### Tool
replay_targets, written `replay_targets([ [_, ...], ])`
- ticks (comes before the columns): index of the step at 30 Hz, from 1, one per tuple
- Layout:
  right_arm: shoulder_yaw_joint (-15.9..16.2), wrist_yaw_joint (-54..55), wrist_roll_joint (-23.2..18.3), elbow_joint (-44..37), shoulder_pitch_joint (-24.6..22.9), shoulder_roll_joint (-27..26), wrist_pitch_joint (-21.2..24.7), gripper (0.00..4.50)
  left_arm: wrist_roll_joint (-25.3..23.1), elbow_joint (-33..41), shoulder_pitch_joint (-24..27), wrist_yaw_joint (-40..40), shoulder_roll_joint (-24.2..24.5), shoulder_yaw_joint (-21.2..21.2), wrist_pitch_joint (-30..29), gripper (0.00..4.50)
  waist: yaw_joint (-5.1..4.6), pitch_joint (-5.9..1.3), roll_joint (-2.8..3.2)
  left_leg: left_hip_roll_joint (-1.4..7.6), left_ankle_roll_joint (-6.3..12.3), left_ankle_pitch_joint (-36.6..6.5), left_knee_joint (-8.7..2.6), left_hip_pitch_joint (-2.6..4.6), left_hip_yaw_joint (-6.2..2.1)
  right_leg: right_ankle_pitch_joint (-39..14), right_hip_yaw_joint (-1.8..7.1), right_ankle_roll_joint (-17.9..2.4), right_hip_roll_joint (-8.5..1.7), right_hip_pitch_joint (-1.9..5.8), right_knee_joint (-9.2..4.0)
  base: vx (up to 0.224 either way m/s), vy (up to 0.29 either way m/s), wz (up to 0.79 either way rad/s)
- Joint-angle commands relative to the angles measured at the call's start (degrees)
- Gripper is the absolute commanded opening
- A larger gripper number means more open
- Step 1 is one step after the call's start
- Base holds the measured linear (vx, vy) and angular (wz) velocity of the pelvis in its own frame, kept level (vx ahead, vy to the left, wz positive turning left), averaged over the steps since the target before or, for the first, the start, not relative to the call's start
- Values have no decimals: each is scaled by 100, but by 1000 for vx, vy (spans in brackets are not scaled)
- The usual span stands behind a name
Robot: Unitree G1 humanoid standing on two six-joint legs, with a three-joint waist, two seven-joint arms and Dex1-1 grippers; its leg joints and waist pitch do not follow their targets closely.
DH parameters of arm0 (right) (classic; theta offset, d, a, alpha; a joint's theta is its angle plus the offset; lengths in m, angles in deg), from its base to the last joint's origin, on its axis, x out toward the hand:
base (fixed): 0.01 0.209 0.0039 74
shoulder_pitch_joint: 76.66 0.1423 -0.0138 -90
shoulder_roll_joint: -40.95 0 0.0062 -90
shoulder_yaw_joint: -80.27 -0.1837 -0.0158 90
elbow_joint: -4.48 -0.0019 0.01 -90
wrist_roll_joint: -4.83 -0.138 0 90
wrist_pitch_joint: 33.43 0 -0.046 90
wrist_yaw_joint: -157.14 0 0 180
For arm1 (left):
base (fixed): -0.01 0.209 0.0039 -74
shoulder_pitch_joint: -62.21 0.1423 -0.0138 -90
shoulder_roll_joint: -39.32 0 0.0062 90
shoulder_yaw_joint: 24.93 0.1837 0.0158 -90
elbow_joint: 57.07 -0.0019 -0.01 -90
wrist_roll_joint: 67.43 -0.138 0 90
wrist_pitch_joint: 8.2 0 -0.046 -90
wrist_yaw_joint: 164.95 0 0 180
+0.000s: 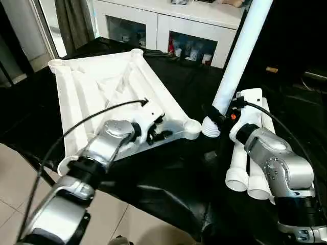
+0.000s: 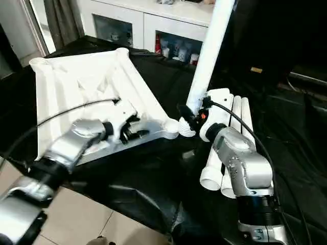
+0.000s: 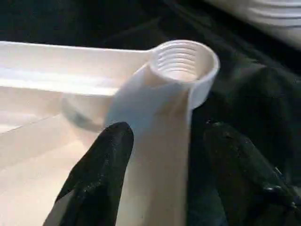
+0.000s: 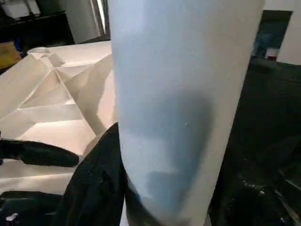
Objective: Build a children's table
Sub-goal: Pick table leg
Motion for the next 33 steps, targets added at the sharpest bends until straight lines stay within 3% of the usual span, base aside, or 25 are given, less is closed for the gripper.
replay_targets([
  [1,-37,9,22,-99,-32,37,-109,189,-113,-170,-126,89,4,101,34,285,-17,-402,67,126,-145,-1087,-424,68,-30,-1187,235,-915,-400,334,-409,0,0,0],
  [2,-30,0,37,-103,-44,48,-110,189,-101,-297,-162,72,-52,45,3,285,-26,-390,90,121,-147,-1120,-424,67,-29,-1244,236,-906,-397,326,-419,0,0,0],
  [4,-32,-9,58,-105,-48,43,-114,189,-172,-483,-221,103,-94,13,45,266,-36,-395,66,115,-132,-1159,-423,70,-31,-1407,233,-868,-400,338,-438,0,0,0],
  [6,-39,-17,62,-125,-54,52,-110,189,-292,-635,-263,50,-119,10,76,247,-51,-396,82,119,-103,-1098,-421,57,-35,-1406,234,-845,-396,337,-444,0,0,0],
  [18,-53,-55,89,-170,-76,75,-82,189,-388,-954,-422,271,-215,-36,12,159,-85,-388,109,123,-14,-1023,-418,57,-31,-1052,232,-1082,-396,347,-421,0,0,0],
  [26,-41,-84,99,-141,-74,70,-104,189,-580,-899,-428,418,-87,79,-190,106,-86,-382,105,134,-49,-1162,-437,64,-42,-1450,232,-982,-415,337,-458,0,0,0],
  [33,-21,-112,121,-98,-52,58,-127,189,-689,-903,-421,565,-29,63,-237,37,-88,-390,105,139,-47,-1119,-439,61,-40,-1359,232,-1028,-412,334,-447,0,0,0],
])
